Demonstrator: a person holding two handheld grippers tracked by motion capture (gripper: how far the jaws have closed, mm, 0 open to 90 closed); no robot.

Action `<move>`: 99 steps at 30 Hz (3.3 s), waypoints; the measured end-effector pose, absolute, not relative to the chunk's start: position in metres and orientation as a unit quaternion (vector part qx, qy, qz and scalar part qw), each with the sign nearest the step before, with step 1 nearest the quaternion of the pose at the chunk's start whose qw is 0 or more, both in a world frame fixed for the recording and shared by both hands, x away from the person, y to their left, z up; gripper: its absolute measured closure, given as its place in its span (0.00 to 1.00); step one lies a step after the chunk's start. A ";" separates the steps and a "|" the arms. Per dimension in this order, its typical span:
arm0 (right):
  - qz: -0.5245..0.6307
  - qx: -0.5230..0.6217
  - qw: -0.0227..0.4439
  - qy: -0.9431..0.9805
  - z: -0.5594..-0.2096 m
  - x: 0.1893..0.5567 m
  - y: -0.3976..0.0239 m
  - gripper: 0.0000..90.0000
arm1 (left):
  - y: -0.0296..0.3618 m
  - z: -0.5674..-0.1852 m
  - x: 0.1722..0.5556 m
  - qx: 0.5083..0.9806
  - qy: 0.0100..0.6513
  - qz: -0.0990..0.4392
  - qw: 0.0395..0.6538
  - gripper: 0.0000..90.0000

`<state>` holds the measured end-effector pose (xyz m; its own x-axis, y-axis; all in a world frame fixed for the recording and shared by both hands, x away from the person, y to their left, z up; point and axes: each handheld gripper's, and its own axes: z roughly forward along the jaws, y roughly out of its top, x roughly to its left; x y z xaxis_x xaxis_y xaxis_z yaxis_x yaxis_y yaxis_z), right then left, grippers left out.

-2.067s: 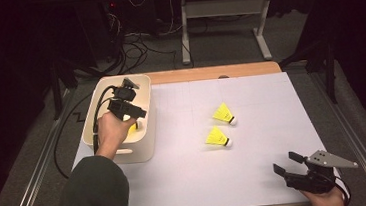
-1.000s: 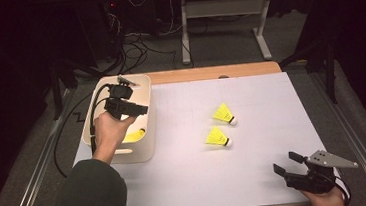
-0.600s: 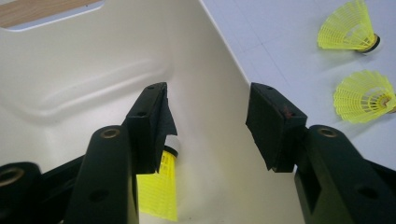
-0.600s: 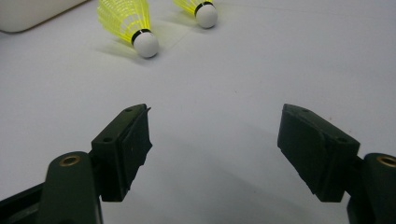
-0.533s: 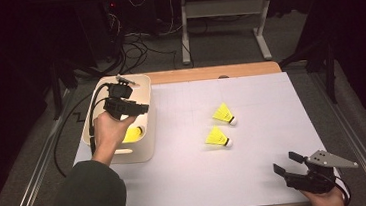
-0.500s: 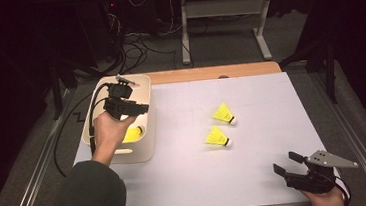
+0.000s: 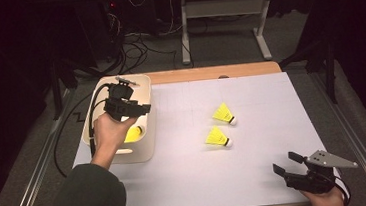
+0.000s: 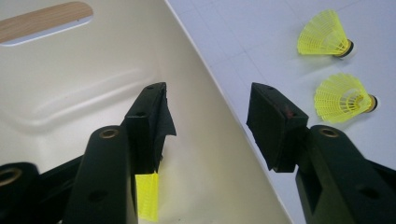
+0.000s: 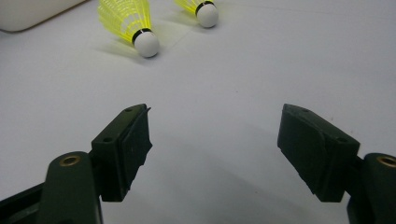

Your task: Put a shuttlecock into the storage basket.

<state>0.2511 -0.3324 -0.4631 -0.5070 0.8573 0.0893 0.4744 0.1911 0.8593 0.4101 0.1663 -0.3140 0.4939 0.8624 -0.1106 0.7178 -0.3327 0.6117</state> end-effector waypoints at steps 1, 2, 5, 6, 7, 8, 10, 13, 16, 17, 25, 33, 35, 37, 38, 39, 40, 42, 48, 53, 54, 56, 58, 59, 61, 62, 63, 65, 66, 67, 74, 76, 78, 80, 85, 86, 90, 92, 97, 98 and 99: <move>0.451 0.449 0.212 0.742 -0.463 0.251 -0.333 0.29 | 0.165 -0.314 0.410 0.808 0.488 0.118 0.309 0.54; 0.451 0.449 0.212 0.742 -0.463 0.251 -0.333 0.29 | 0.164 -0.313 0.409 0.809 0.485 0.118 0.310 0.54; 0.450 0.448 0.213 0.743 -0.463 0.251 -0.332 0.29 | 0.159 -0.312 0.408 0.813 0.479 0.118 0.310 0.54; 0.450 0.448 0.212 0.743 -0.463 0.251 -0.332 0.29 | 0.157 -0.312 0.408 0.815 0.476 0.118 0.310 0.54; 0.450 0.448 0.212 0.743 -0.463 0.251 -0.332 0.29 | 0.156 -0.312 0.407 0.815 0.475 0.117 0.312 0.54; 0.450 0.448 0.212 0.743 -0.463 0.251 -0.332 0.29 | 0.154 -0.312 0.407 0.816 0.473 0.117 0.312 0.54; 0.450 0.448 0.213 0.743 -0.463 0.251 -0.332 0.29 | 0.152 -0.313 0.407 0.818 0.469 0.114 0.313 0.54; 0.450 0.448 0.213 0.743 -0.463 0.251 -0.332 0.29 | 0.149 -0.313 0.407 0.819 0.467 0.113 0.313 0.54; 0.450 0.448 0.212 0.742 -0.463 0.251 -0.332 0.29 | 0.147 -0.314 0.407 0.819 0.463 0.112 0.318 0.54; 0.450 0.449 0.212 0.742 -0.463 0.251 -0.332 0.29 | 0.146 -0.314 0.407 0.819 0.463 0.111 0.319 0.54; 0.450 0.448 0.213 0.743 -0.463 0.251 -0.332 0.29 | 0.138 -0.315 0.404 0.823 0.455 0.109 0.322 0.54; 0.450 0.447 0.213 0.743 -0.463 0.251 -0.332 0.29 | 0.128 -0.318 0.403 0.830 0.446 0.109 0.318 0.54; 0.450 0.448 0.213 0.743 -0.463 0.251 -0.332 0.29 | 0.126 -0.319 0.403 0.830 0.445 0.109 0.319 0.54; 0.450 0.448 0.213 0.742 -0.463 0.251 -0.332 0.29 | 0.124 -0.320 0.403 0.831 0.443 0.106 0.320 0.53; 0.450 0.448 0.212 0.742 -0.463 0.251 -0.332 0.29 | 0.123 -0.320 0.402 0.831 0.442 0.106 0.320 0.53; 0.450 0.448 0.213 0.743 -0.463 0.251 -0.332 0.29 | 0.122 -0.320 0.402 0.831 0.442 0.106 0.320 0.53; 0.450 0.448 0.212 0.743 -0.463 0.251 -0.332 0.29 | 0.122 -0.320 0.402 0.831 0.441 0.105 0.321 0.53; 0.450 0.447 0.212 0.743 -0.463 0.251 -0.332 0.29 | 0.121 -0.320 0.402 0.832 0.440 0.105 0.322 0.53; 0.450 0.447 0.212 0.743 -0.463 0.251 -0.332 0.29 | 0.118 -0.321 0.401 0.834 0.437 0.104 0.322 0.53; 0.450 0.447 0.212 0.743 -0.463 0.251 -0.332 0.29 | 0.115 -0.323 0.401 0.836 0.434 0.101 0.320 0.53; 0.450 0.448 0.212 0.743 -0.463 0.251 -0.332 0.29 | 0.114 -0.324 0.401 0.836 0.434 0.102 0.321 0.53; 0.451 0.448 0.212 0.743 -0.463 0.251 -0.332 0.29 | 0.112 -0.324 0.401 0.837 0.432 0.101 0.321 0.53; 0.451 0.447 0.212 0.743 -0.463 0.251 -0.332 0.29 | 0.110 -0.326 0.400 0.838 0.431 0.099 0.320 0.53; 0.451 0.448 0.212 0.743 -0.463 0.251 -0.332 0.29 | 0.109 -0.326 0.400 0.838 0.430 0.098 0.320 0.53; 0.451 0.448 0.212 0.743 -0.463 0.251 -0.332 0.29 | 0.107 -0.327 0.400 0.839 0.429 0.097 0.320 0.53; 0.451 0.448 0.212 0.742 -0.463 0.251 -0.332 0.29 | 0.106 -0.328 0.400 0.839 0.429 0.098 0.320 0.53; 0.451 0.448 0.212 0.742 -0.463 0.251 -0.332 0.29 | 0.106 -0.328 0.400 0.840 0.428 0.097 0.320 0.53; 0.452 0.447 0.212 0.743 -0.463 0.251 -0.332 0.29 | 0.105 -0.329 0.400 0.839 0.428 0.095 0.321 0.53; 0.452 0.447 0.212 0.743 -0.463 0.251 -0.332 0.29 | 0.105 -0.329 0.400 0.841 0.427 0.093 0.320 0.53; 0.452 0.448 0.211 0.742 -0.463 0.251 -0.332 0.29 | 0.105 -0.329 0.400 0.841 0.427 0.093 0.320 0.53; 0.452 0.446 0.209 0.744 -0.463 0.252 -0.331 0.29 | 0.101 -0.332 0.400 0.841 0.426 0.092 0.321 0.53; 0.452 0.447 0.210 0.743 -0.463 0.252 -0.332 0.29 | 0.100 -0.332 0.400 0.843 0.423 0.091 0.320 0.53; 0.452 0.449 0.209 0.742 -0.463 0.253 -0.332 0.29 | 0.099 -0.333 0.400 0.844 0.422 0.091 0.319 0.53; 0.451 0.448 0.210 0.743 -0.463 0.253 -0.332 0.29 | 0.098 -0.334 0.400 0.845 0.421 0.090 0.318 0.53; 0.451 0.448 0.210 0.743 -0.463 0.253 -0.332 0.29 | 0.097 -0.336 0.400 0.845 0.421 0.089 0.318 0.53; 0.451 0.448 0.211 0.743 -0.463 0.253 -0.332 0.29 | 0.097 -0.336 0.399 0.845 0.421 0.088 0.318 0.53; 0.451 0.449 0.210 0.742 -0.463 0.253 -0.332 0.29 | 0.096 -0.337 0.397 0.846 0.418 0.089 0.319 0.52; 0.451 0.450 0.210 0.742 -0.463 0.253 -0.333 0.29 | 0.095 -0.337 0.397 0.847 0.416 0.087 0.319 0.52; 0.450 0.449 0.210 0.743 -0.463 0.253 -0.332 0.29 | 0.094 -0.338 0.395 0.849 0.414 0.087 0.318 0.52; 0.450 0.448 0.211 0.743 -0.463 0.252 -0.332 0.29 | 0.094 -0.339 0.395 0.849 0.414 0.088 0.318 0.52; 0.451 0.448 0.211 0.743 -0.463 0.252 -0.332 0.29 | 0.093 -0.339 0.395 0.850 0.412 0.089 0.317 0.52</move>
<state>0.2523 -0.3319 -0.4631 -0.5098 0.8555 0.0908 0.4753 0.1921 0.8586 0.3949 0.0935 -0.3393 0.6440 0.7570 -0.1104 0.6447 -0.4594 0.6110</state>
